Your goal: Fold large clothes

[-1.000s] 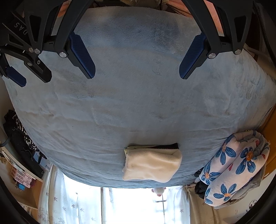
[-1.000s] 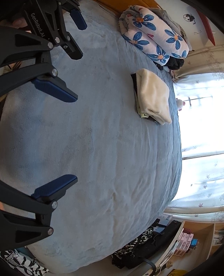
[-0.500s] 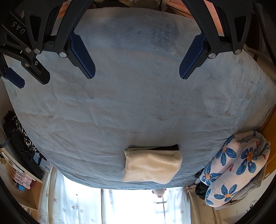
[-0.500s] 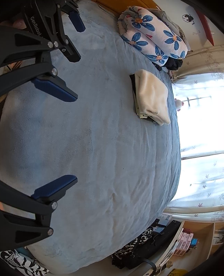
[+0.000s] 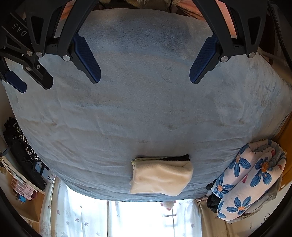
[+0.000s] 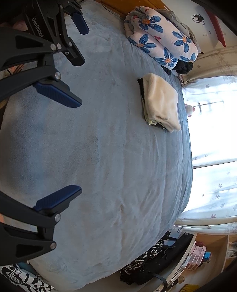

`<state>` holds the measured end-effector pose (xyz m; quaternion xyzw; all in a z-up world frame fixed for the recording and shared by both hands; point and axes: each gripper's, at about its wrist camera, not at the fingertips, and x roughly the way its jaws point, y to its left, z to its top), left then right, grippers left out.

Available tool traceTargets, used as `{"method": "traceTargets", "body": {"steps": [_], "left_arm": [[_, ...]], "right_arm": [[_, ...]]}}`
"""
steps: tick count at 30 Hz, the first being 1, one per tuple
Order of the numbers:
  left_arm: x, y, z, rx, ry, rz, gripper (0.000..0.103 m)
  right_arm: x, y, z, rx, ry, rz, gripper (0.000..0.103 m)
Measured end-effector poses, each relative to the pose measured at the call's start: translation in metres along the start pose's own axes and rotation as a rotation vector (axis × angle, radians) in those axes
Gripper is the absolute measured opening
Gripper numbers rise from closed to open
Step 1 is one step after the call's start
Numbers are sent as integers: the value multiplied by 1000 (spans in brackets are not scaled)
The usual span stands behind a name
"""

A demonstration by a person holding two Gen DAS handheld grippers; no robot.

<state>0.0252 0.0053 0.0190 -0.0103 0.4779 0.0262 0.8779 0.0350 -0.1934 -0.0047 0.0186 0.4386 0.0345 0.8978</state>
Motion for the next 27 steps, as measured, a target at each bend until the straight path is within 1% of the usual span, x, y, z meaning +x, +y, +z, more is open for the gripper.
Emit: {"method": "traceTargets", "body": {"steps": [27], "left_arm": [[5, 3, -1, 7, 20, -3, 97]], "right_arm": [[3, 3, -5, 9, 10, -3, 88]]}}
